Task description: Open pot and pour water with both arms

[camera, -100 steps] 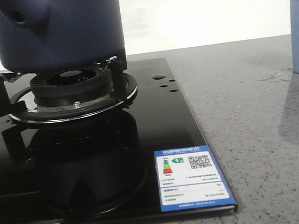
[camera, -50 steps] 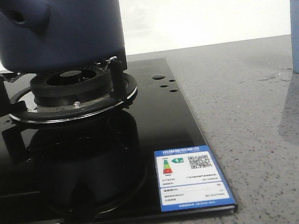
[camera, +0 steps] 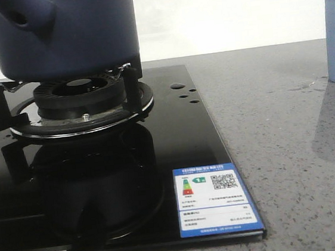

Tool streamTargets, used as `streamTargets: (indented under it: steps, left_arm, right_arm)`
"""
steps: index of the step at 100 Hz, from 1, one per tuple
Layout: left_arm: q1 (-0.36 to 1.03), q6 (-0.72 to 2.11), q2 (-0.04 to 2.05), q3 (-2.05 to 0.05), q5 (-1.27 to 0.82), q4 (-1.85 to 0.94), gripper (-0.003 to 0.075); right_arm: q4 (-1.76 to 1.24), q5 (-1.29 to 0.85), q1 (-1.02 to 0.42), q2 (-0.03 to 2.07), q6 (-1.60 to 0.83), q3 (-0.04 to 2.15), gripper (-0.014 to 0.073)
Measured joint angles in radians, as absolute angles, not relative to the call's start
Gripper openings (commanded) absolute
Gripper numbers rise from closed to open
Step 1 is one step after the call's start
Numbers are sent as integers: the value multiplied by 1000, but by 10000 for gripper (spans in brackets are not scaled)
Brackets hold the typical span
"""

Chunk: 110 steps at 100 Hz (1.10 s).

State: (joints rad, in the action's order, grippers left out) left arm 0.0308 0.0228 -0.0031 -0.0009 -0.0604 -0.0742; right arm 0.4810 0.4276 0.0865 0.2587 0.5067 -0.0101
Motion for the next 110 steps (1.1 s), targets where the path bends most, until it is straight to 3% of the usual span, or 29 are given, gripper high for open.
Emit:
streamTargets:
  steps: [12, 25, 69, 110]
  left_arm:
    - [31, 23, -3, -1, -60, -74, -16]
    - [31, 22, -3, -1, -60, -74, -16]
    - [31, 21, -3, -1, -60, -74, -16]
    - [31, 21, -3, -1, -60, -74, -16]
  right_arm:
    - [217, 286, -62, 260, 234, -8, -61]
    - [119, 131, -119, 248, 99, -8, -61]
    - [107, -169, -12, -4, 63, -8, -61]
    - [107, -196, 31, -7, 63, -8, -61]
